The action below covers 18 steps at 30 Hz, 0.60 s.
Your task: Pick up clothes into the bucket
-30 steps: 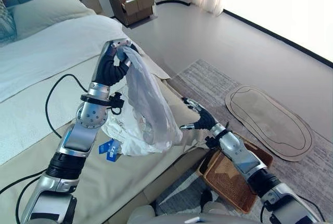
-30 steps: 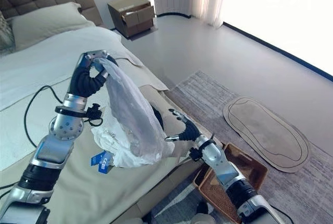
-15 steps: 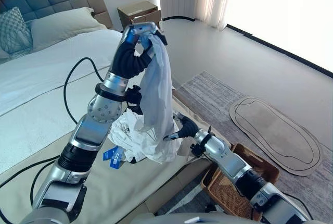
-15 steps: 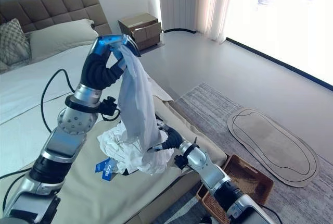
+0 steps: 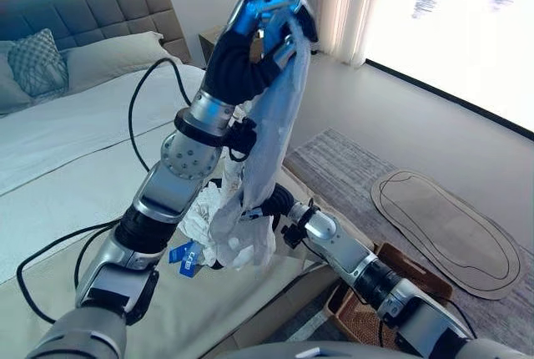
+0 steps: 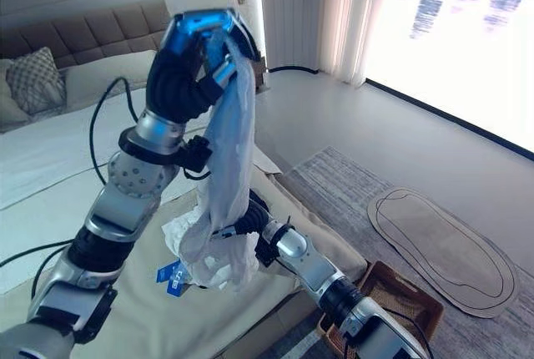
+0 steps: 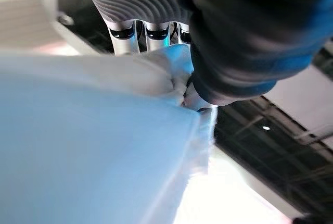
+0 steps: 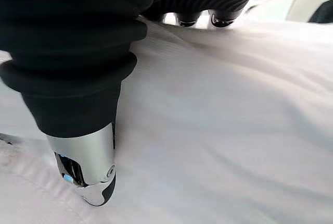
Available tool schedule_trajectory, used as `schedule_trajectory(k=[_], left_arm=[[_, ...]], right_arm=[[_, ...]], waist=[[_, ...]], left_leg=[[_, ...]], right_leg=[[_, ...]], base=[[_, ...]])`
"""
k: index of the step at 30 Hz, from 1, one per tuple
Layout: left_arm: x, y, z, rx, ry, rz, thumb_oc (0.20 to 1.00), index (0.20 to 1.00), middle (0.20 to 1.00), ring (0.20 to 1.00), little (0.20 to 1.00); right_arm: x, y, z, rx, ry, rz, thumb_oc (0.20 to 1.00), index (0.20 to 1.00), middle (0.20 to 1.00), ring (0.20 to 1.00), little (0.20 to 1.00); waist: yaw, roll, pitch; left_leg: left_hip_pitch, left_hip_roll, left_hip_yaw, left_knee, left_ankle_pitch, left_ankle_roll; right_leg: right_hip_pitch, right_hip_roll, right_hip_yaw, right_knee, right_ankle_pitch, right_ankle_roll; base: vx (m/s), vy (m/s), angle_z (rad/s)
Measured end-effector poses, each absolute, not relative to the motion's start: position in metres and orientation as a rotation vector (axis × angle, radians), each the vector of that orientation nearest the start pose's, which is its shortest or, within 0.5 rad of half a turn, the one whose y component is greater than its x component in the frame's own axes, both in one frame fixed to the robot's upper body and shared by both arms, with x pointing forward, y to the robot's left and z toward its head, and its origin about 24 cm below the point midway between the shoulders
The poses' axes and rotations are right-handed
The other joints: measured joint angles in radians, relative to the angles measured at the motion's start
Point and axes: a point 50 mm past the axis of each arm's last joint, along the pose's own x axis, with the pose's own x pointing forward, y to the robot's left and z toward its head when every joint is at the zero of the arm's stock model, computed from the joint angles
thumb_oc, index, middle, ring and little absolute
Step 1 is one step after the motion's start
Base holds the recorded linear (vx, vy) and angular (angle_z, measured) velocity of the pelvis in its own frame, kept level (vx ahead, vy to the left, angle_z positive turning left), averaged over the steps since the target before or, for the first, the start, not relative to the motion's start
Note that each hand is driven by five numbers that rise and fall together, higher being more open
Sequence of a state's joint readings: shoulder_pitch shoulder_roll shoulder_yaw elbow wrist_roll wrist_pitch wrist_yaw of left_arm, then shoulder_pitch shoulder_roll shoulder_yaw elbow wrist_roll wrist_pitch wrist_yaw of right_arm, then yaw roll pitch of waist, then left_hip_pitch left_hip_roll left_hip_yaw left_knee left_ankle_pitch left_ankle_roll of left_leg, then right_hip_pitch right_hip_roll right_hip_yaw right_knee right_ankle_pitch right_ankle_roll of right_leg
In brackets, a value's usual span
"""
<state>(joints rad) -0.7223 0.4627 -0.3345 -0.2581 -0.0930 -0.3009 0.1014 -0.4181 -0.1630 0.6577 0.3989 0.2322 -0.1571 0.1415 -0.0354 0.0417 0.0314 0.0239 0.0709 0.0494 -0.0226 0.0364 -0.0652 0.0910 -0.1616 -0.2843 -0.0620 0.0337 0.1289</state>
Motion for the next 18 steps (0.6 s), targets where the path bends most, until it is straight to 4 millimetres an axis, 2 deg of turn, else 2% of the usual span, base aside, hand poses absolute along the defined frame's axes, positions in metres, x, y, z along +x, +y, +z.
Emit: schedule_trajectory(k=[5, 10, 14, 18], left_arm=[[0.257, 0.082, 0.287, 0.295, -1.186, -0.453, 0.200, 0.200, 0.200, 0.200, 0.200], [0.259, 0.086, 0.286, 0.322, -1.178, -0.441, 0.200, 0.200, 0.200, 0.200, 0.200], [0.261, 0.098, 0.279, 0.357, -1.147, -0.404, 0.200, 0.200, 0.200, 0.200, 0.200], [0.267, 0.131, 0.257, 0.419, -1.051, -0.278, 0.200, 0.200, 0.200, 0.200, 0.200]], right_arm=[[0.280, -0.026, 0.040, -0.140, -0.017, 0.788, 0.200, 0.200, 0.200, 0.200, 0.200], [0.278, -0.046, 0.031, -0.152, 0.020, 0.738, 0.200, 0.200, 0.200, 0.200, 0.200], [0.272, -0.077, 0.019, -0.122, 0.061, 0.626, 0.200, 0.200, 0.200, 0.200, 0.200], [0.265, -0.127, 0.007, -0.101, 0.112, 0.431, 0.200, 0.200, 0.200, 0.200, 0.200]], waist=[[-0.002, 0.001, -0.004], [-0.002, 0.002, -0.004], [-0.003, 0.007, -0.009], [-0.006, 0.014, -0.013]], left_leg=[[0.000, 0.000, 0.000, 0.000, 0.001, -0.001], [0.001, 0.000, 0.000, 0.000, 0.001, -0.001], [0.004, 0.000, 0.001, -0.002, 0.001, -0.001], [0.020, 0.001, 0.003, -0.018, 0.001, 0.000]], right_leg=[[0.000, 0.000, 0.000, 0.000, 0.000, 0.000], [0.002, 0.000, 0.000, 0.000, 0.000, 0.000], [0.003, 0.000, 0.000, -0.001, 0.000, 0.000], [0.012, 0.001, 0.002, -0.008, 0.000, 0.000]], base=[[0.00, 0.000, 0.00], [0.00, 0.000, 0.00], [0.00, 0.000, 0.00], [0.01, -0.003, -0.02]])
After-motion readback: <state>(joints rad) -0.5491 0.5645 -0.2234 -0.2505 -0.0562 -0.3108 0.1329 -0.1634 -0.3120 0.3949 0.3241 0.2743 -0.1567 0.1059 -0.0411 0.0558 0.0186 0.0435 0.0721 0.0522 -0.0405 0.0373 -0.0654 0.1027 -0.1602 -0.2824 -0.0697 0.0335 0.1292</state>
